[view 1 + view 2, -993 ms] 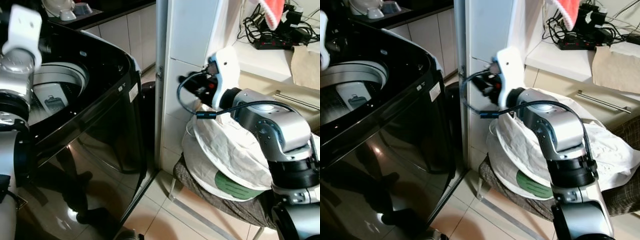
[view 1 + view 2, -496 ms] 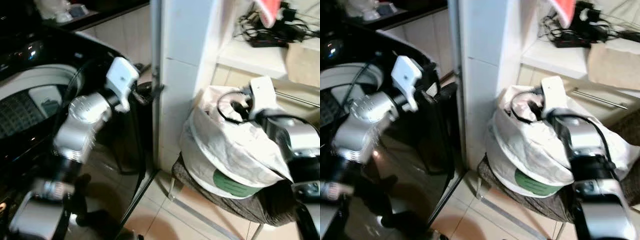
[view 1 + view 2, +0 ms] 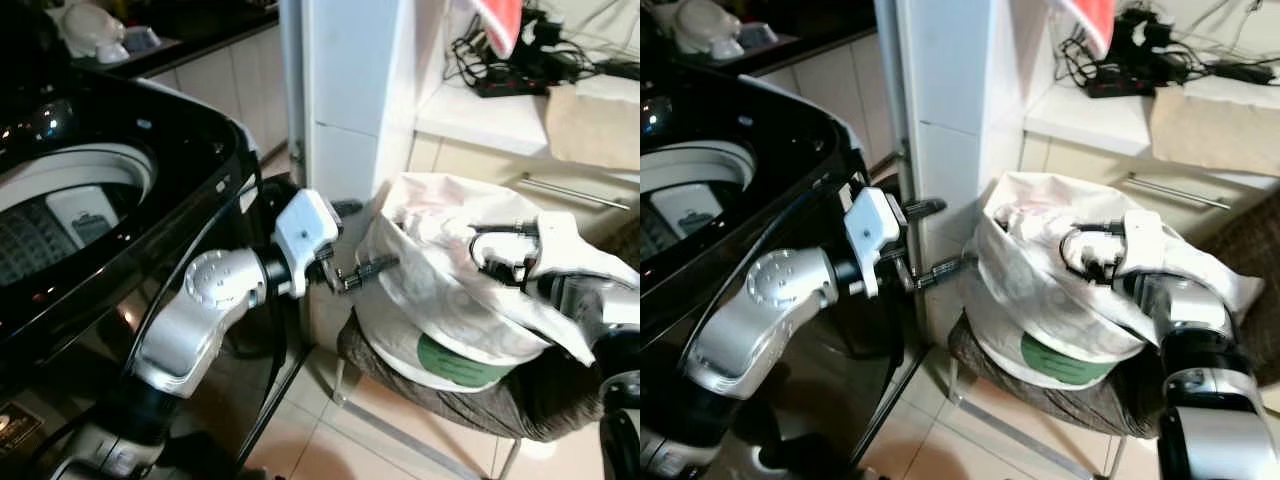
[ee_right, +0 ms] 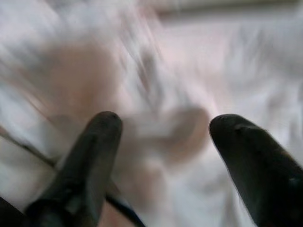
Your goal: Clothes washing
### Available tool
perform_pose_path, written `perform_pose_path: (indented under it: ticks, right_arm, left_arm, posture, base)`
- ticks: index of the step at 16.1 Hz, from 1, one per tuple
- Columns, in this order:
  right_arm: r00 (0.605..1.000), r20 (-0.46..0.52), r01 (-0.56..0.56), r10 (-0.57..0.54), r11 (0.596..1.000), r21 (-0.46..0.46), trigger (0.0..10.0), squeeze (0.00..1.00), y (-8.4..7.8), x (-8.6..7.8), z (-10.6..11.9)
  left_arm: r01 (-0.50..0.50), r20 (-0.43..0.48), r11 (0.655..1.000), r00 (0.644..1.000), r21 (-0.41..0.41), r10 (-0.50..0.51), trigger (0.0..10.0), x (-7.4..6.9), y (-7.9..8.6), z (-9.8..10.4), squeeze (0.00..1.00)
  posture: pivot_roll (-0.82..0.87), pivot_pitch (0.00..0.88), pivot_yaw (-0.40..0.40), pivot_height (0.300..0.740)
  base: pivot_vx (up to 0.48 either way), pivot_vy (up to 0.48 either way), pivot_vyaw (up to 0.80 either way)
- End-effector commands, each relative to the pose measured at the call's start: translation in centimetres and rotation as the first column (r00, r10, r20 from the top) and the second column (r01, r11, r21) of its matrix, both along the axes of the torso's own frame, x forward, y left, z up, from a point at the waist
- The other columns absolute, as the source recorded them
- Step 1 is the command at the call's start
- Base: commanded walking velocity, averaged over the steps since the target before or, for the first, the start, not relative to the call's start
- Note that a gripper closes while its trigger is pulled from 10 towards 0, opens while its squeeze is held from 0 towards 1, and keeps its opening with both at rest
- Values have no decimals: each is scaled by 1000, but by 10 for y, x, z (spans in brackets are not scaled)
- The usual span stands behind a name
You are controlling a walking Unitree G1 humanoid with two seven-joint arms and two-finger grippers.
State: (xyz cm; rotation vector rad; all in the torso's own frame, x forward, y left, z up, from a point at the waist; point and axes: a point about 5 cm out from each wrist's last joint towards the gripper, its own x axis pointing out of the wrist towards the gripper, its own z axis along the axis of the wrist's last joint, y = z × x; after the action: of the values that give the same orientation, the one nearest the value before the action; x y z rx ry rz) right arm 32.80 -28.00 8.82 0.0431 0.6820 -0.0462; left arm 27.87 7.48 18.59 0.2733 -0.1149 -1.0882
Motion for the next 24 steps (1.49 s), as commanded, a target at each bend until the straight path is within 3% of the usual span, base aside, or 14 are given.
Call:
perform_pose_path:
  ticks: [1, 6, 7, 8, 24]
  right_arm:
    - [999, -50, 16, -15, 1000, 12, 10000, 0, -1, -6, -14]
    - [991, -135, -3, 5, 1000, 21, 10000, 0, 1, -17, -36]
    - [992, -126, 14, -10, 999, 29, 7922, 0, 0, -16, -37]
    - [994, -108, 32, -28, 999, 40, 0, 0, -1, -15, -36]
    - [995, -25, 93, -92, 994, 52, 0, 0, -9, -10, -28]
  left_arm:
    - [16, -19, 999, 1000, 29, -15, 10000, -6, -2, -1, 0]
    - [14, -45, 999, 999, 52, -11, 10000, -12, -3, -3, 0]
    - [5, -44, 999, 999, 53, -2, 10000, -13, -3, -2, 0]
    - [-5, -50, 999, 999, 52, 7, 10000, -13, -3, -2, 0]
    - [-40, -51, 998, 998, 47, 42, 10000, -10, -3, 0, 0]
  posture:
    - [-18, 0, 48, 740]
    - [-11, 0, 44, 740]
    - [-9, 0, 44, 740]
    - [-8, 0, 44, 740]
    - [-11, 0, 50, 740]
  base:
    - [0, 0, 0]
    - [0, 0, 0]
    - [0, 0, 0]
    - [0, 0, 0]
    - [0, 0, 0]
